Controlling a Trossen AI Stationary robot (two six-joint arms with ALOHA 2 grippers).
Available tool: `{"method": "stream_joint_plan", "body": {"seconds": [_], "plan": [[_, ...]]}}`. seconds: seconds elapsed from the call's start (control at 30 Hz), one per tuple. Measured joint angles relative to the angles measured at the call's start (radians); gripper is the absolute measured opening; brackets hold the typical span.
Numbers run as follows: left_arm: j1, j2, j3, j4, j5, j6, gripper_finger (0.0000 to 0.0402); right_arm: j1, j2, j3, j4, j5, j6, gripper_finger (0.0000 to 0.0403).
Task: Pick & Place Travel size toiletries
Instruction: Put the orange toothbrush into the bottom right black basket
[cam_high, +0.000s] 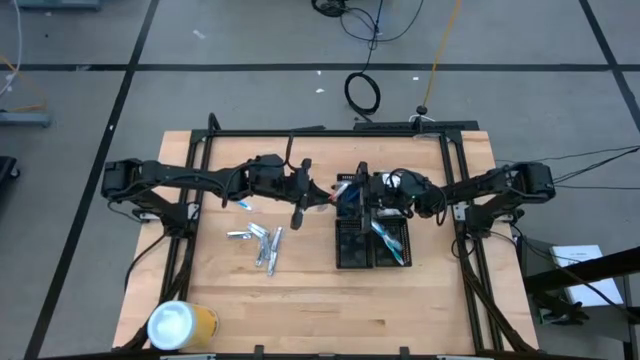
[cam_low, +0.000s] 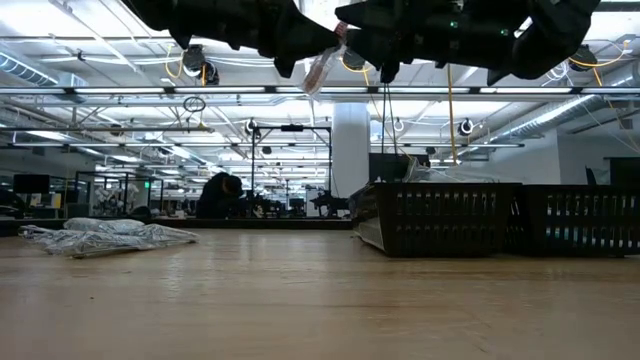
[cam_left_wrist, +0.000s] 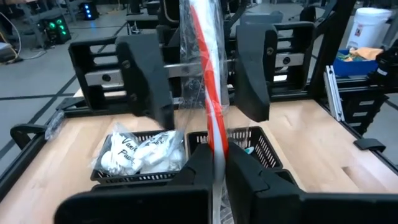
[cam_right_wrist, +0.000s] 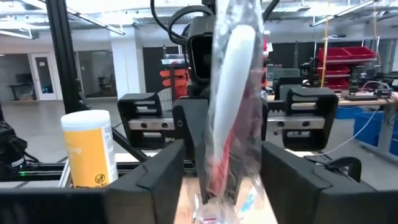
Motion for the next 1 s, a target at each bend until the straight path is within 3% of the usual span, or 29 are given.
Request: {"method": "stream_joint_plan", "body": {"seconds": [0.3, 0.57, 0.73, 1.0], "plan": [[0.0, 0.0, 0.0, 0.001, -0.002, -0.019, 0.0007, -0.005, 0.0, 0.0, 0.01, -0.001, -0.054, 0.002], [-0.006, 0.0, 0.0, 0.001, -0.034, -0.122, 0.0076, -0.006, -0.002, 0.0, -0.022, 0.004, -0.082, 0.0013], [-0.049, -0.01, 0.0, -0.052, -0.265, -0.095, 0.0139, -0.032, -0.075, 0.0, -0.175, 0.049, -0.085, 0.0013], [-0.084, -0.062, 0.0, -0.228, -0.691, -0.034, 0.0219, -0.012, -0.35, 0.0, -0.792, 0.051, 0.043, 0.0013]]}}
